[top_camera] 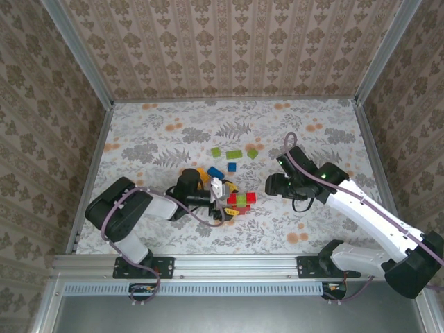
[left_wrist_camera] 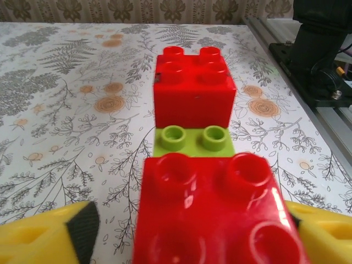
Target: Assemble a carrot with lego
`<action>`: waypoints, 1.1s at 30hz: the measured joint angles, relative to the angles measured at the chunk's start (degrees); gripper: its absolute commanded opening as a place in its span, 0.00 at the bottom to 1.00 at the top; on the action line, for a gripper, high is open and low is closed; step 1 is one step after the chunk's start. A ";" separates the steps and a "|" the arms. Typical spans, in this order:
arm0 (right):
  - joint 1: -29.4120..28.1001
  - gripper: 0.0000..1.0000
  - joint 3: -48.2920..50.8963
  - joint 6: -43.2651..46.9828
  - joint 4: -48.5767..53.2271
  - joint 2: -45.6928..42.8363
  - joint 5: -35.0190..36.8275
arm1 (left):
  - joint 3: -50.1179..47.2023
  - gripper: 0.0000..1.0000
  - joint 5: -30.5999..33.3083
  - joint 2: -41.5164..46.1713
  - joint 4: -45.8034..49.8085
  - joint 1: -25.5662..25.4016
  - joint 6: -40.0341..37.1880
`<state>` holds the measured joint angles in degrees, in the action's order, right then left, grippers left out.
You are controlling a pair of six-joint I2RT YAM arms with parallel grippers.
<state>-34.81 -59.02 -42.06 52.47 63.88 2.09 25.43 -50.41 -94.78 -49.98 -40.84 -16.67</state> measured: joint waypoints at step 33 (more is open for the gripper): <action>3.61 0.61 3.28 3.17 -4.33 0.52 -2.34 | 2.21 0.25 1.92 4.57 7.63 0.13 1.99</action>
<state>-31.20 -55.75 -38.89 48.14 64.40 -0.25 27.64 -48.49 -90.21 -42.35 -40.71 -14.68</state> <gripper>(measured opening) 0.607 0.349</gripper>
